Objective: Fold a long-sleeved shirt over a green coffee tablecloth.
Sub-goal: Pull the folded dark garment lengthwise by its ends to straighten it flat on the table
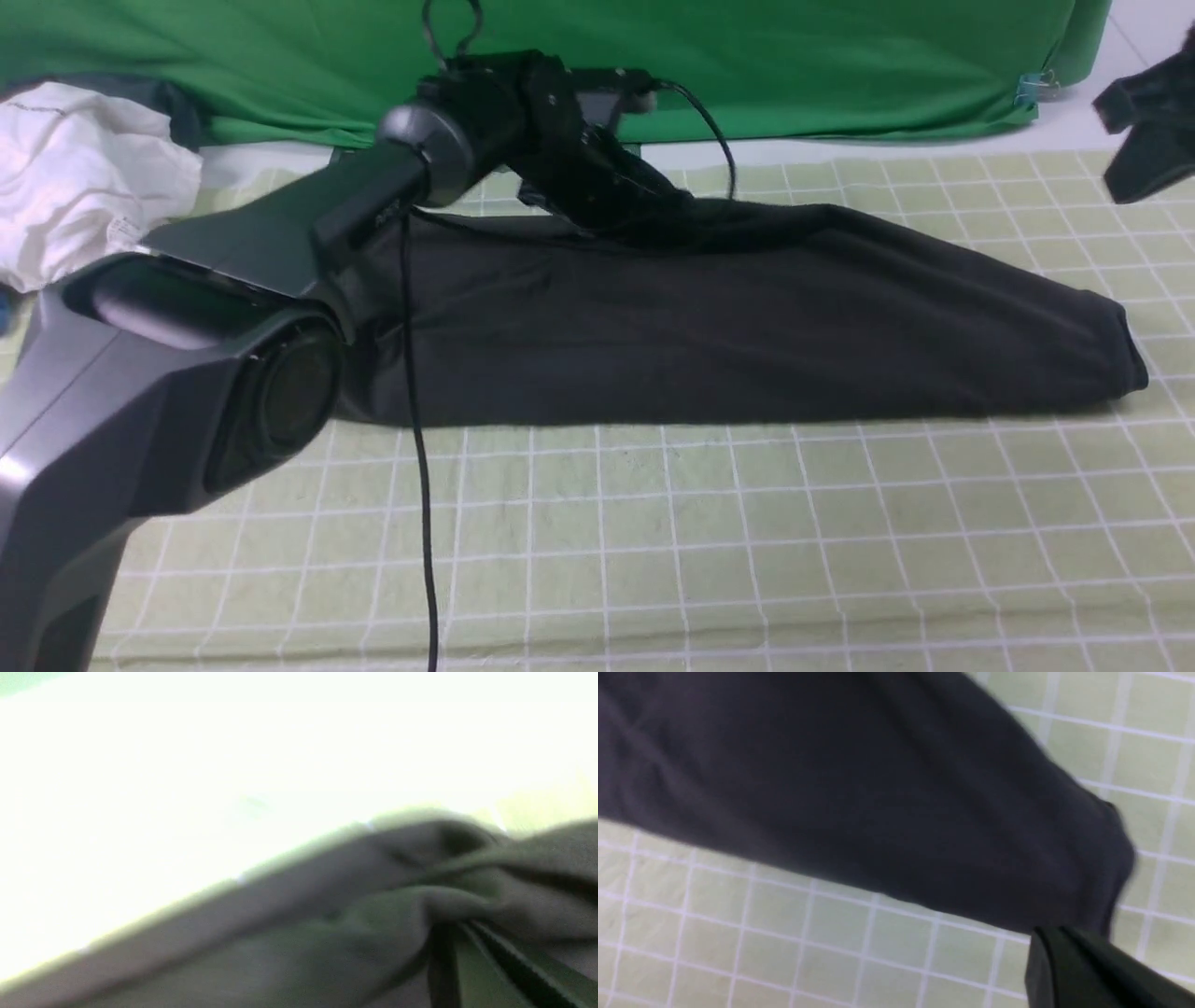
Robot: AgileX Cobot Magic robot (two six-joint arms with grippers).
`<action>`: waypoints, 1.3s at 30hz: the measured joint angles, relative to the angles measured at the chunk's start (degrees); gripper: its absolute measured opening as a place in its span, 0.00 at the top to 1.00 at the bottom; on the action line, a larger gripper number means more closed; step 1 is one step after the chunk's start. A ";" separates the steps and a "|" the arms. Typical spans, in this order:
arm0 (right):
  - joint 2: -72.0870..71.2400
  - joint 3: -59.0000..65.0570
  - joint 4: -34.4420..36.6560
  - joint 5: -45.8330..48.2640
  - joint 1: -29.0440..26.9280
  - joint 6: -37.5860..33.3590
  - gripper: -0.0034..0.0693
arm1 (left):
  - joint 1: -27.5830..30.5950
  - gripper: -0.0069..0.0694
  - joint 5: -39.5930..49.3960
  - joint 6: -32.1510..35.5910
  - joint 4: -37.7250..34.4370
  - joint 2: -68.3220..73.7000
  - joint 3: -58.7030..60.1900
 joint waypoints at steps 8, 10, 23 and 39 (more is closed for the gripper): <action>0.00 0.00 0.38 -2.24 6.83 -1.30 0.94 | 3.58 0.89 14.39 2.11 0.07 0.00 -10.67; 0.00 0.00 0.33 -3.17 7.62 -1.67 0.94 | 3.68 0.89 18.68 2.59 0.07 0.00 -12.21; 17.39 -10.08 6.30 -7.12 9.38 -8.01 0.96 | 3.76 0.89 25.45 1.23 7.59 -11.23 2.37; 40.70 -30.31 8.71 -12.17 17.37 -10.33 0.96 | 9.49 0.89 15.82 -6.68 17.69 -46.24 42.28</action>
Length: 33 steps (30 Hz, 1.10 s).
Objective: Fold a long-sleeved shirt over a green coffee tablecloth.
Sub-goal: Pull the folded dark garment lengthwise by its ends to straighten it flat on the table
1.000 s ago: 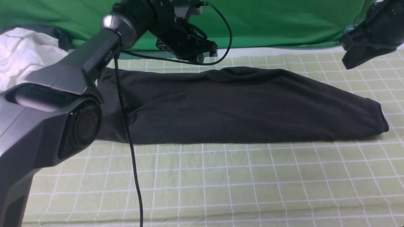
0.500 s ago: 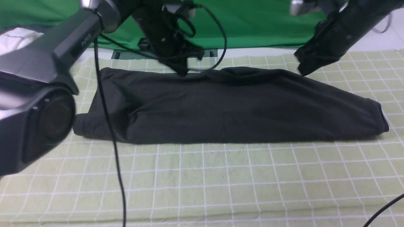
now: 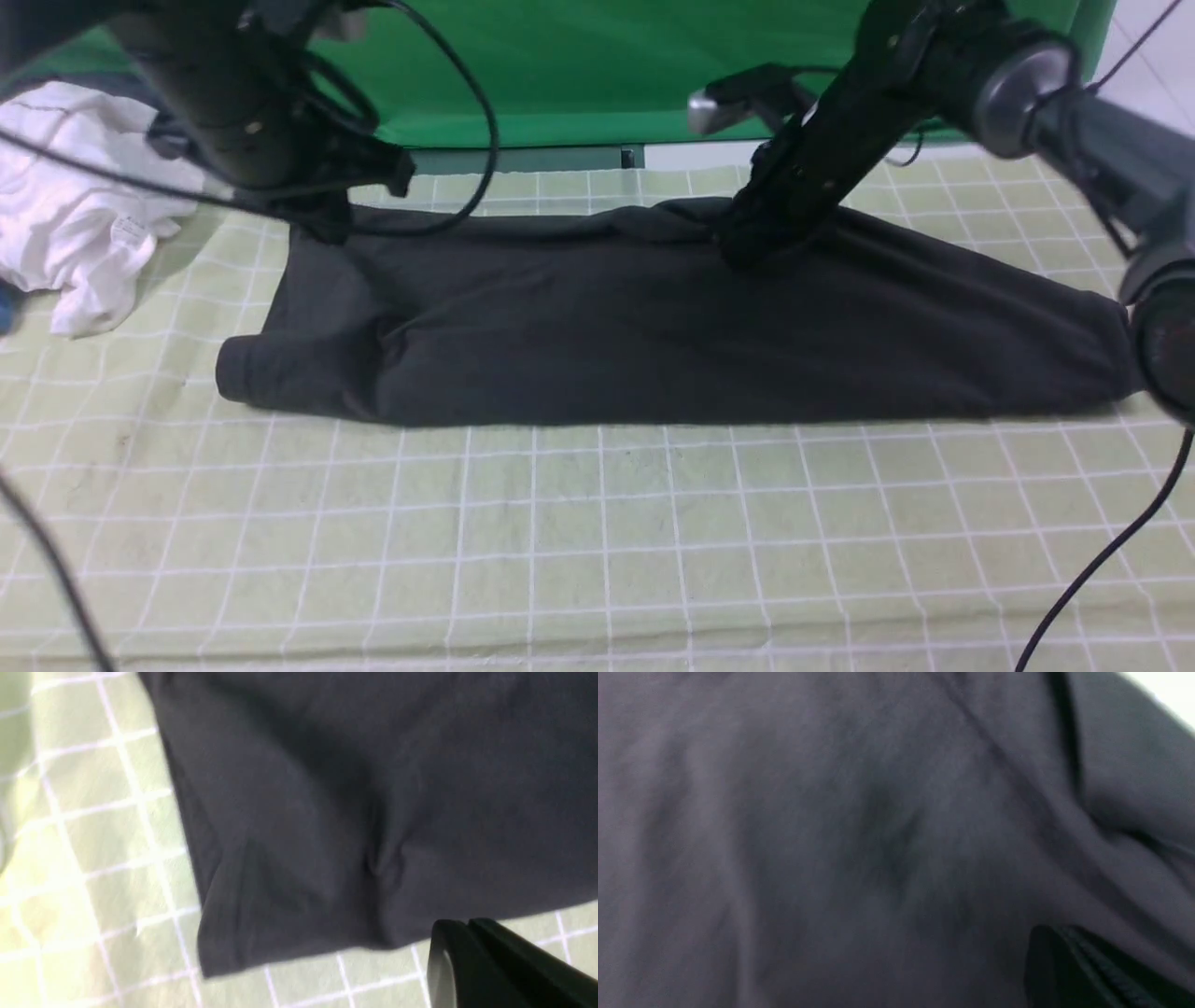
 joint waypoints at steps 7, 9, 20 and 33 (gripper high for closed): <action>2.68 -0.33 0.21 -12.48 0.19 0.17 0.96 | 0.31 0.89 -2.19 -1.53 0.00 -9.55 11.03; 3.41 -0.48 -0.16 -17.90 -0.15 0.66 0.96 | 0.31 0.89 -2.22 -1.53 0.00 -11.03 13.09; 1.81 -10.97 -6.18 1.14 -6.98 7.39 0.96 | 3.54 0.89 -4.03 -10.01 5.62 -13.91 21.77; -25.00 10.79 -12.47 11.93 -9.86 12.07 0.96 | 15.01 0.79 -15.60 1.94 -7.32 -4.53 21.77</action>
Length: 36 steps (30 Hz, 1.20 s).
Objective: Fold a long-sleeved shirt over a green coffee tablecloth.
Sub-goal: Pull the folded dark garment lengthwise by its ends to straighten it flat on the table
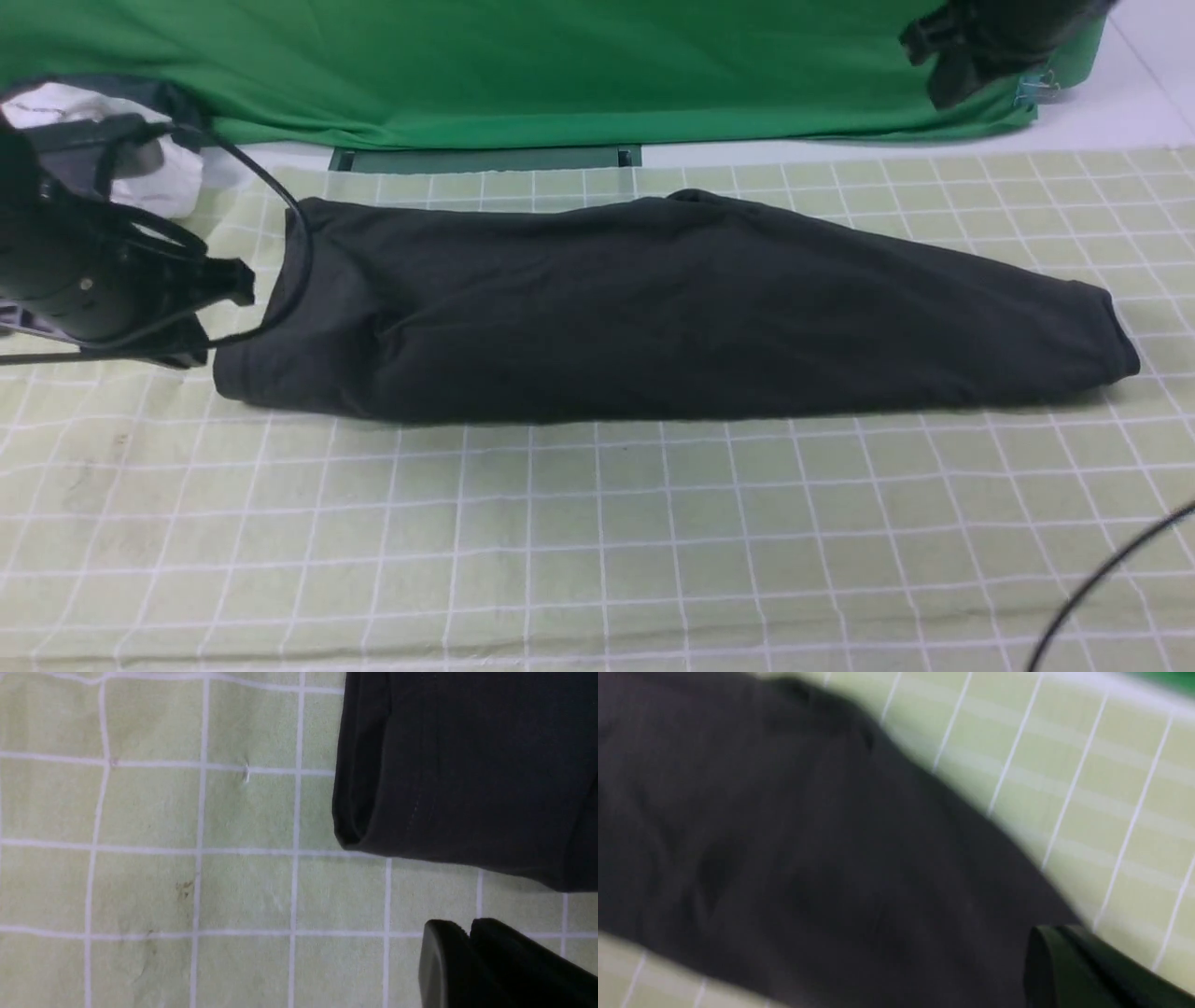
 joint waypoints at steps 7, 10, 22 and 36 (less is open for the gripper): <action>-10.58 16.38 -4.39 0.44 -2.54 -0.06 0.96 | 0.00 0.45 -6.71 0.23 -0.19 4.47 -0.32; -13.58 21.98 -5.03 0.37 -5.40 -0.06 0.96 | 0.00 0.23 -9.57 0.23 -0.60 6.66 -0.70; -13.79 28.13 -5.16 -0.49 -13.50 -0.06 0.95 | 0.00 0.57 -11.42 1.72 -4.65 12.40 -0.80; -4.59 28.13 -4.66 -6.87 -13.56 1.21 0.36 | 0.00 0.89 -7.82 2.92 2.75 10.12 -0.88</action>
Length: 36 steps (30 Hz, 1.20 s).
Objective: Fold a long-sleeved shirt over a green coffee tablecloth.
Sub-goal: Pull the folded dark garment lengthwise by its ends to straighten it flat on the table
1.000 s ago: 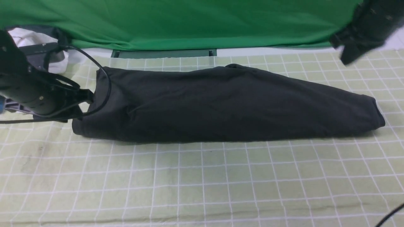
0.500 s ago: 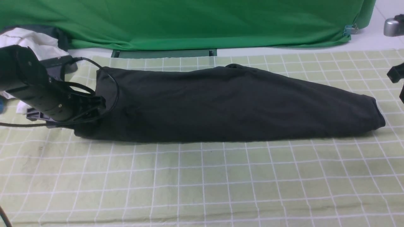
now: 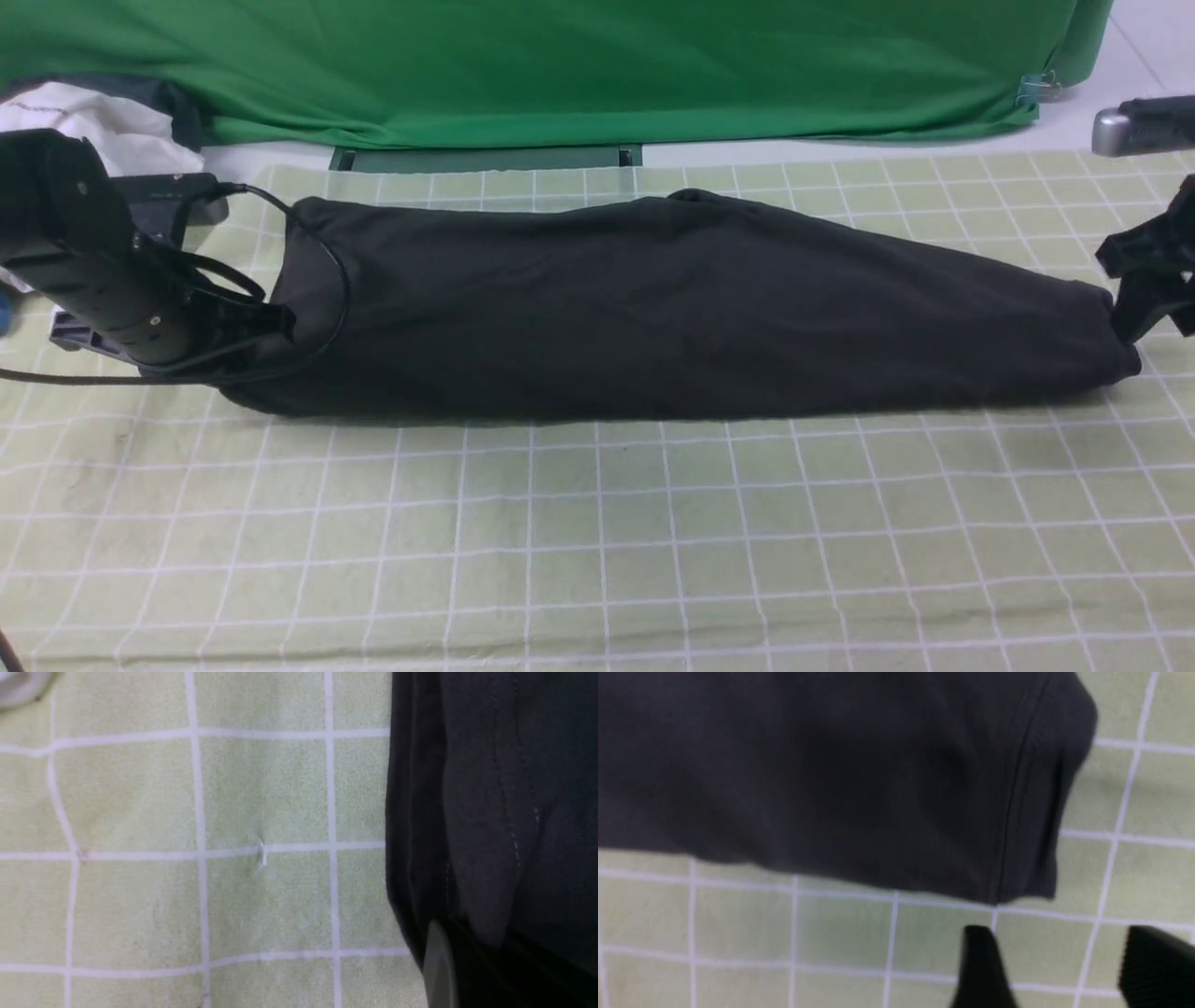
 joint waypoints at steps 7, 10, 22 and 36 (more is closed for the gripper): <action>6.15 0.00 1.07 -5.33 0.00 -0.17 0.34 | 0.00 0.89 0.76 -0.28 0.05 -0.11 0.00; 7.62 -0.27 3.35 -5.14 0.00 -2.44 0.57 | 0.00 0.89 1.64 -0.54 0.05 -0.18 0.00; 0.85 1.61 4.75 2.99 0.00 -5.74 0.91 | 0.00 0.89 9.97 -5.54 6.28 -8.28 0.73; -12.52 18.28 0.15 -7.34 0.00 -5.79 0.91 | 0.11 0.88 0.78 -7.57 3.17 -16.26 9.62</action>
